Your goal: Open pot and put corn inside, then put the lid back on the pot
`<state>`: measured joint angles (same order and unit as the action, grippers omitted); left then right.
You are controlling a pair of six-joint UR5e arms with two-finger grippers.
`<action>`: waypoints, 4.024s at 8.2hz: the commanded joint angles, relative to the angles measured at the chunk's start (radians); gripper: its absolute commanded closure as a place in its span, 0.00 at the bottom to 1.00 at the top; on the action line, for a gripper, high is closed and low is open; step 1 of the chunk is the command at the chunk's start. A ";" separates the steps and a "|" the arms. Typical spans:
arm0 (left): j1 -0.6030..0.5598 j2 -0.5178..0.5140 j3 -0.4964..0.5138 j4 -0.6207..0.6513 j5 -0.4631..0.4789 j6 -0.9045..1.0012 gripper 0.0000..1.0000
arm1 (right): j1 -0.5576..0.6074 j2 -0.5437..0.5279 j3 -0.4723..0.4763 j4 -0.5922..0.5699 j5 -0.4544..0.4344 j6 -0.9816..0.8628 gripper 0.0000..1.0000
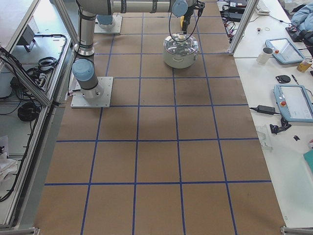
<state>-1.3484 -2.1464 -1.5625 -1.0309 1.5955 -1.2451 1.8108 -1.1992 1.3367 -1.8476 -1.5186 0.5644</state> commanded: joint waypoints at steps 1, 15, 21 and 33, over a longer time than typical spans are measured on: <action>0.000 -0.012 -0.001 0.003 0.000 -0.001 0.00 | 0.005 0.032 0.039 -0.010 -0.021 0.035 0.00; -0.035 0.078 0.001 0.066 -0.003 -0.057 1.00 | 0.005 0.070 0.061 -0.022 0.028 0.054 0.52; -0.118 0.175 0.001 0.077 0.001 -0.063 1.00 | -0.002 0.008 0.039 0.042 0.028 0.013 0.79; -0.597 0.191 0.001 0.202 -0.002 -0.459 1.00 | -0.508 -0.238 0.065 0.393 -0.071 -0.986 0.85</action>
<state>-1.9018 -1.9366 -1.5613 -0.8579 1.5961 -1.6894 1.3075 -1.4380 1.3852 -1.4521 -1.5928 -0.4074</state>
